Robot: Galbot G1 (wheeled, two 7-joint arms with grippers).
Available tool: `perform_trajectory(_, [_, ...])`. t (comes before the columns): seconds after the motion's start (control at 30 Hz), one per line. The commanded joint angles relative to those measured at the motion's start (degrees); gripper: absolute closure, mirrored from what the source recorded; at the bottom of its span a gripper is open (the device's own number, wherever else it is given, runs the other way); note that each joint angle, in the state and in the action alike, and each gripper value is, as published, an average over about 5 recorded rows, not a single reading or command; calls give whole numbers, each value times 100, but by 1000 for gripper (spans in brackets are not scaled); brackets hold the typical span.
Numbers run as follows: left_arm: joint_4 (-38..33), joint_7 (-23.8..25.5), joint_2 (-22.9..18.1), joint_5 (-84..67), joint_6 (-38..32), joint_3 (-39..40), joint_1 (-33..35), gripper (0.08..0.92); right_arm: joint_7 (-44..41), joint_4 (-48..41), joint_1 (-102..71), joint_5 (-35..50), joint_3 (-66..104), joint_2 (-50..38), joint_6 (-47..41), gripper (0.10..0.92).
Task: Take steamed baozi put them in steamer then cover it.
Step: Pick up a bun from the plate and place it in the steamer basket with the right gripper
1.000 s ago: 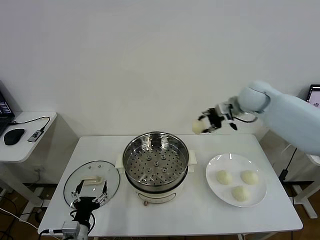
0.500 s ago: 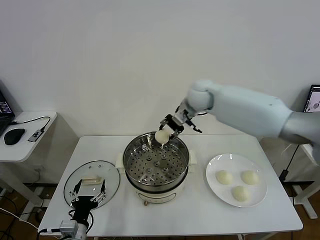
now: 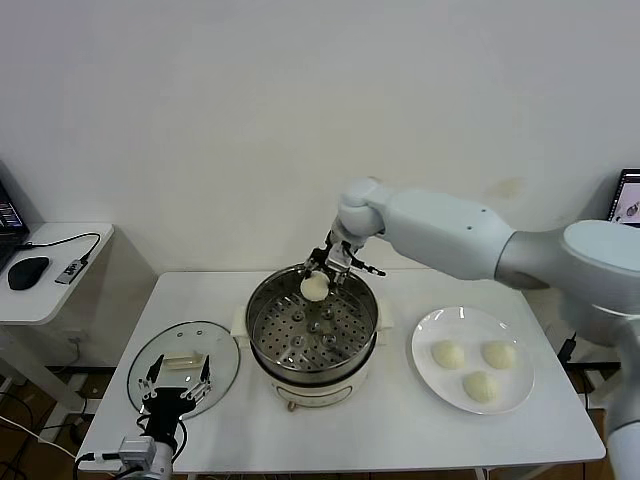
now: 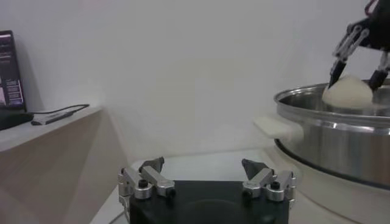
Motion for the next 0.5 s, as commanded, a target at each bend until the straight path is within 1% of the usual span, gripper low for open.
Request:
perform_trajectory(0.03, [-1, 2, -1, 4, -8, -3, 3, 177, 89, -405, -222, -469, 60, 303, 339, 467])
perform_trajectory(0.17, [-13, 1, -12, 25, -35, -3, 14, 177, 185, -522, -264, -618, 141, 360, 430, 459])
perform_trajectory(0.23, [-19, 2, -20, 37, -45, -3, 19, 177, 286, -532, -248, -670, 157, 356, 456, 435])
perform_trajectory(0.3, [-27, 2, -31, 49, -50, 0, 24, 177, 377, -500, -197, -662, 166, 332, 461, 388])
perform_trajectory(0.4, [-46, -7, -52, 74, -44, 2, 32, 177, 375, -289, -6, -398, 220, 228, 355, 302])
perform_trajectory(0.5, [-80, -13, -66, 91, -32, -1, 45, 177, 123, 183, 406, 316, 166, 3, -136, 233])
